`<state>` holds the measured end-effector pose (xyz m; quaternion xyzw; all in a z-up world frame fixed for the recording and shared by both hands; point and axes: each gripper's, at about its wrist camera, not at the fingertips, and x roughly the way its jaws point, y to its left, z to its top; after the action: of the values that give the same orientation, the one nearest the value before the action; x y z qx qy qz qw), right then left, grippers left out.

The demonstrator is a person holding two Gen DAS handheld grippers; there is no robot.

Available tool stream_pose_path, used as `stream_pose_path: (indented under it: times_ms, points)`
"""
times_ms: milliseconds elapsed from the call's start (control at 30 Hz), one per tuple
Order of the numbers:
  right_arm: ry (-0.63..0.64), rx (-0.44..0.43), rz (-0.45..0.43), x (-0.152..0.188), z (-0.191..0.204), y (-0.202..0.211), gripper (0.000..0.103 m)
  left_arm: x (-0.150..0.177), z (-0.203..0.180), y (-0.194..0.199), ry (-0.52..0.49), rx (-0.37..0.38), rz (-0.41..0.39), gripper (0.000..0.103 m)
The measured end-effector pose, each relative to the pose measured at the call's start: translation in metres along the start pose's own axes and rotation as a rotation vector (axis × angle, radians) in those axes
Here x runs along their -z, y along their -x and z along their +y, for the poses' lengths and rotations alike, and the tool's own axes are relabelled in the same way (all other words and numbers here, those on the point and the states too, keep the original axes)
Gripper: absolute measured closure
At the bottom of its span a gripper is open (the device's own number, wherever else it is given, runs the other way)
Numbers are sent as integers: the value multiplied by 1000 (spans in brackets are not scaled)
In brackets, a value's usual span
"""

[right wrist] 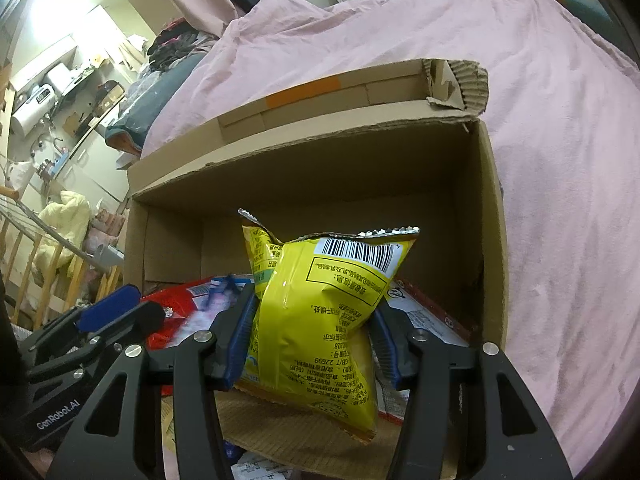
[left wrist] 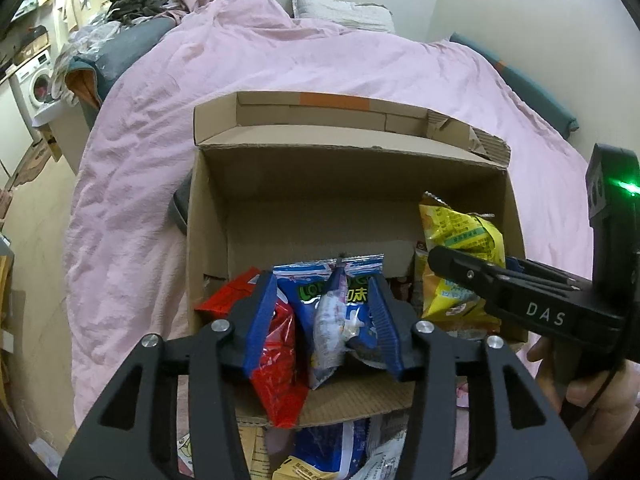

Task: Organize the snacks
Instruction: 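Open both tools to drop the blue bar and yellow bag into the box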

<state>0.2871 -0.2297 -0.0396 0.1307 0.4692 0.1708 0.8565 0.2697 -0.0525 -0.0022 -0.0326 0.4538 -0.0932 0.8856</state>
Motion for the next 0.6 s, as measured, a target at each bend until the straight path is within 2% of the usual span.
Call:
stream_pose_path:
  times_ms: [33,100,167,233,367,467,600]
  points:
    - [4,-2,-2,0,1,1,46,0,1,0,5,6,1,49]
    - [11,-7,-6,0,2,2,44,-1,3,2,16,13,-2,31]
    - [12,-8,-9,-1,3,3,43,-1,5,4,37,41,-12,26]
    - [13,-8,-12,-1,3,4,42,-2,7,5,52,49,-8,25]
    - [8,-25,-30,-3,3,7,42,-3,11,6,70,20,-27,25]
    - [5,-28,-45,-5,1,9,33,-3,13,7,85,30,-29,25]
    - [7,-26,-64,-8,2,14,29,-3,16,12,101,33,-43,25]
